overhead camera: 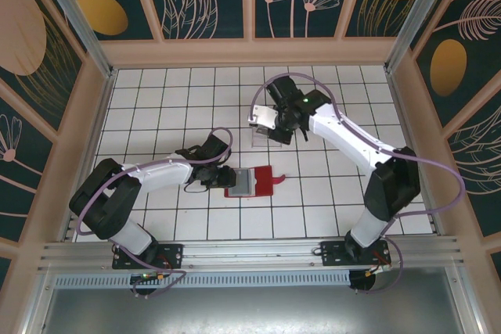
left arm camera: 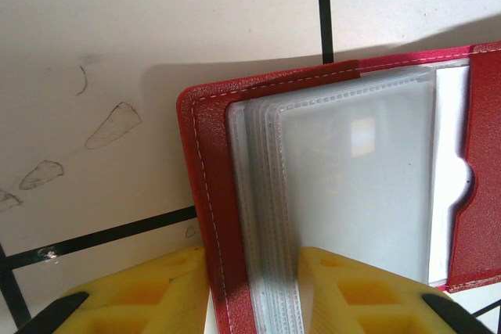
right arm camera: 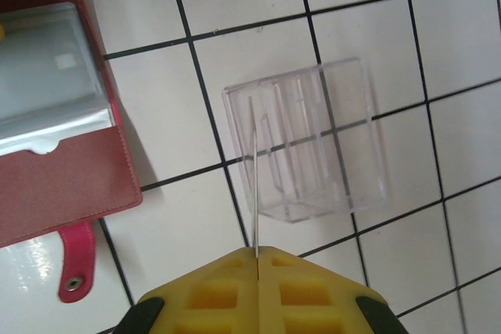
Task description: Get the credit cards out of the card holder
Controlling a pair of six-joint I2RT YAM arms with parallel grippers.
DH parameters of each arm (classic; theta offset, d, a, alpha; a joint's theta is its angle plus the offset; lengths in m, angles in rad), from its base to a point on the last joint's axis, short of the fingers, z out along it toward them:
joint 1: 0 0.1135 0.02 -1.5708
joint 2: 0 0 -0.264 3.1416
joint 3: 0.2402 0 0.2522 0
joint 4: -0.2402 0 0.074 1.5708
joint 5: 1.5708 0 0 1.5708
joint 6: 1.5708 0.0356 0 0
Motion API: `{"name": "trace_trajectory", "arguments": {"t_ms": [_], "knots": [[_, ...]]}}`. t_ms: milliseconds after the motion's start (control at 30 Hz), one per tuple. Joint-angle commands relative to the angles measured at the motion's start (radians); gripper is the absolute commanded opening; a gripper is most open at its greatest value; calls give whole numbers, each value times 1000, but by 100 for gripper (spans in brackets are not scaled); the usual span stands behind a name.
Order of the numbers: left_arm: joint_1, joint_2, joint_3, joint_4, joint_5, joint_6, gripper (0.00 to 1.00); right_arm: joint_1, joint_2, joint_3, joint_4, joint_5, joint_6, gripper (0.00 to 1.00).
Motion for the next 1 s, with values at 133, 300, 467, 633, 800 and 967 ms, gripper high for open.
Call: {"name": "trace_trajectory", "arguments": {"t_ms": [133, 300, 467, 633, 800, 967], "knots": [[-3, 25, -8, -62, -50, 15, 35, -37, 147, 179, -154, 32, -120, 0], [-3, 17, -8, -62, -55, 9, 35, -54, 231, 256, -172, 1, -136, 0], [-3, 17, -10, -57, -54, 2, 35, -72, 312, 326, -195, -41, -148, 0], [-2, 12, -16, -54, -52, -3, 35, -79, 349, 322, -198, -47, -162, 0], [-3, 2, -25, -54, -54, -9, 35, -78, 357, 286, -160, -45, -169, 0], [-3, 1, -23, -52, -53, -10, 35, -77, 379, 284, -153, -54, -175, 0]]}}
